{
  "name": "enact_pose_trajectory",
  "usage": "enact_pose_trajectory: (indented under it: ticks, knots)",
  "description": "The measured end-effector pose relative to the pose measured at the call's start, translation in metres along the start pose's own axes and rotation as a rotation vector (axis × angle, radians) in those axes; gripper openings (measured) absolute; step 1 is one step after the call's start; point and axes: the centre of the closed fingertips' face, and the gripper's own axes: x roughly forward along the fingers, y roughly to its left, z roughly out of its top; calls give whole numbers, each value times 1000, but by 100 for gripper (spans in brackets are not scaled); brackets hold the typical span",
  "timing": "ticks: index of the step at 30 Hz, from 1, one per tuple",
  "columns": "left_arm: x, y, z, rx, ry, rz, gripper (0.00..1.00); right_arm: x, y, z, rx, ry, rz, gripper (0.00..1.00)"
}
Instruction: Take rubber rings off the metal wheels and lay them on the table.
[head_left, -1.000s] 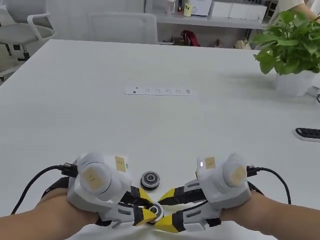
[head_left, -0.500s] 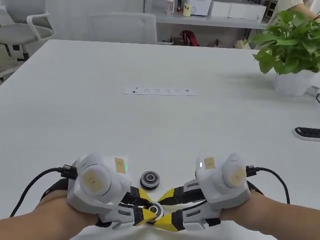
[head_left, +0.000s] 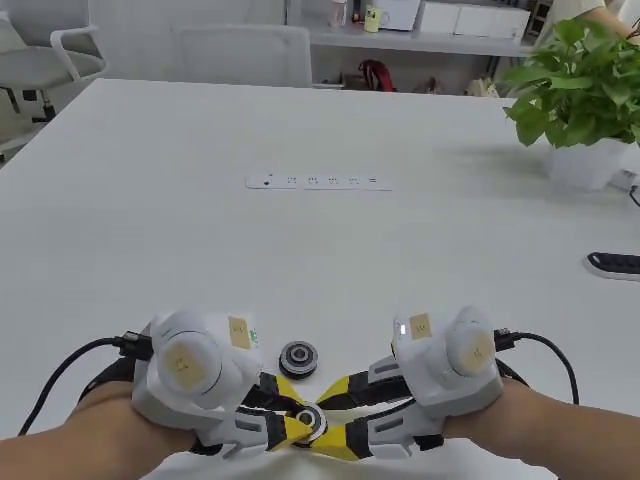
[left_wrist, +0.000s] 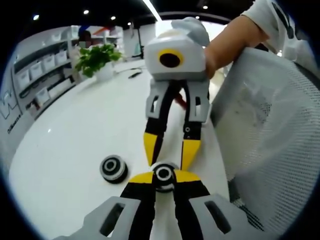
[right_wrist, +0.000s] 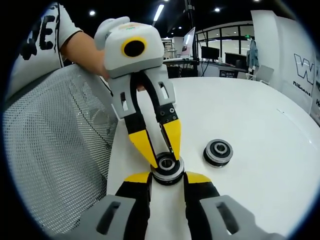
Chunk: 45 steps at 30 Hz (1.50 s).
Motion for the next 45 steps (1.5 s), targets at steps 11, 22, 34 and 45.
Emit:
enact_pose_trajectory:
  ticks: [11,22,34,45]
  knots:
    - [0,0,0,-1,-2,0,13,-2,0,-1,-1,2,1,20]
    - [0,0,0,-2,-3,1,13,-1,1,3,23,-17,6,23]
    - [0,0,0,-5,-8,1,13,3,0,1,49,-15,4,26]
    - [0,0,0,-7,-8,3,13,2,0,-1,63,-16,6,23]
